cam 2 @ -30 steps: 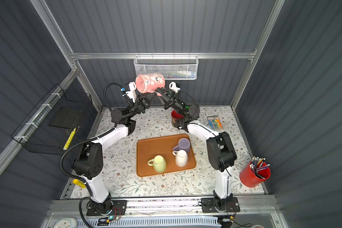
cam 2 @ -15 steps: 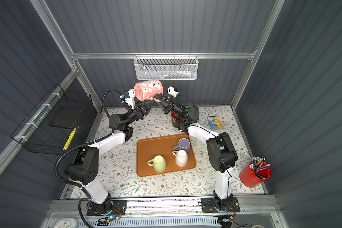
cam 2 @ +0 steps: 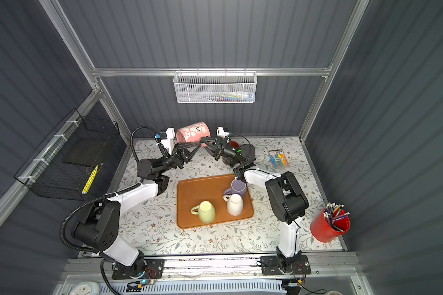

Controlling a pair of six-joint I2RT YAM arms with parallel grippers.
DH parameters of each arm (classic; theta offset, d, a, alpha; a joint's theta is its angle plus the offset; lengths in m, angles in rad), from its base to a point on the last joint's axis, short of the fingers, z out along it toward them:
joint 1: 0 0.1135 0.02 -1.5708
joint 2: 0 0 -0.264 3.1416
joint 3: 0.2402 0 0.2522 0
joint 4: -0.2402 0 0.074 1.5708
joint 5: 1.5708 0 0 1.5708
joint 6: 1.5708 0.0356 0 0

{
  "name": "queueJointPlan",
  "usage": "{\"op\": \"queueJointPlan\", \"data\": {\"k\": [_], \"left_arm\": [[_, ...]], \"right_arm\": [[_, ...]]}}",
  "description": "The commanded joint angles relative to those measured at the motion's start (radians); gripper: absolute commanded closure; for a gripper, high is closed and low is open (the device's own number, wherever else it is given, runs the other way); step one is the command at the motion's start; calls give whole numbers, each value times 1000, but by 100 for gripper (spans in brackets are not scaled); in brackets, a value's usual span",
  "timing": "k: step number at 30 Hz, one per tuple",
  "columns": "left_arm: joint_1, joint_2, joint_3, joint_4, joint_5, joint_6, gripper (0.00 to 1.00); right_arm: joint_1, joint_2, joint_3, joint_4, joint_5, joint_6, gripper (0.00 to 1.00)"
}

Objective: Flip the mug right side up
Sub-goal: 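Open and withdraw the left gripper while right gripper lowers the pink mug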

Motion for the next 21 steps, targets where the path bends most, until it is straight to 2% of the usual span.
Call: {"op": "queueJointPlan", "data": {"k": [1,11,16,19,21], "left_arm": [[-2,-24,-38,39,15,35,100],[48,-103,-136,39,-49,0,99],[74,-172,-161,8,-66,-25,86],[79,-242,-174,-107,-63,27,76],[79,-308,-183,-235,-71,97,65]], "right_arm": [[7,-60,13,123,11,-43,100],[-5,-56,-47,103,-34,-97,100],[-14,-73,-66,7,-85,-195,100],[-14,-92,-78,-100,-116,-294,100],[-14,-111,-86,-192,-130,-381,100]]}}
